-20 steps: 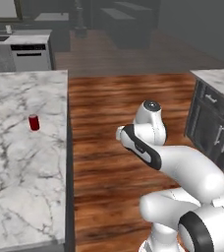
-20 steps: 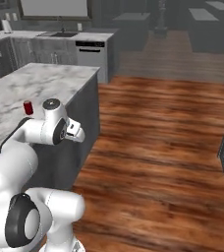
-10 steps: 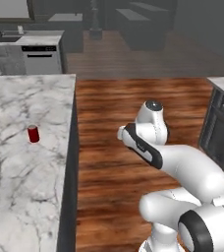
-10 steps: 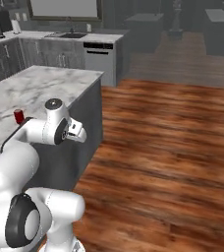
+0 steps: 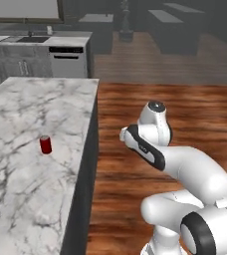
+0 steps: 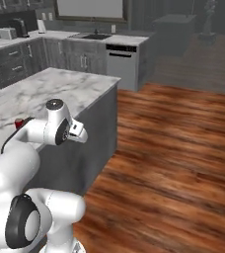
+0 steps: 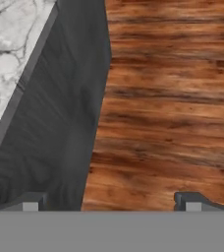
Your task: Four empty soda cans are scattered around the kitchen. Gather all the cans and cluster them next to the stove for recycling.
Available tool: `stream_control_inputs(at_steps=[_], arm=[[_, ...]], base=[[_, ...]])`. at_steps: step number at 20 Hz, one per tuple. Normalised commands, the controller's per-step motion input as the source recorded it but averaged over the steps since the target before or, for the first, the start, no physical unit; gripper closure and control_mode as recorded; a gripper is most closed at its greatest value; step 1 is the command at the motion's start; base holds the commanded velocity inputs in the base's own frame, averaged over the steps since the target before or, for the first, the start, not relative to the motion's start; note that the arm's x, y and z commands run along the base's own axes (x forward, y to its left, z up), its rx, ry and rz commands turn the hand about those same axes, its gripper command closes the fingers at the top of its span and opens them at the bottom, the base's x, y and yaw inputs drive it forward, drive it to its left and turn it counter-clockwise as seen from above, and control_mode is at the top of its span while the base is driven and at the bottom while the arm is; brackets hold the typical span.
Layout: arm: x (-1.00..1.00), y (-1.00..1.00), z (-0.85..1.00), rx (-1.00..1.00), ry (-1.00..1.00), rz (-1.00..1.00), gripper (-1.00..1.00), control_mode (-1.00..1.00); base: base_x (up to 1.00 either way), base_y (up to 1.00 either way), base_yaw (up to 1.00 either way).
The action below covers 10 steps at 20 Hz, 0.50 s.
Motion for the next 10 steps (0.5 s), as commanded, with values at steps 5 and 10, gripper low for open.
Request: stream_control_inputs(at_steps=[5, 10], arm=[[0.00, 0.00, 0.00, 0.00, 0.00, 0.00, -1.00, 1.00], [0.00, 0.00, 0.00, 0.00, 0.00, 0.00, -1.00, 1.00]], base=[[0.59, -0.37, 0.09], [0.59, -0.38, 0.07]])
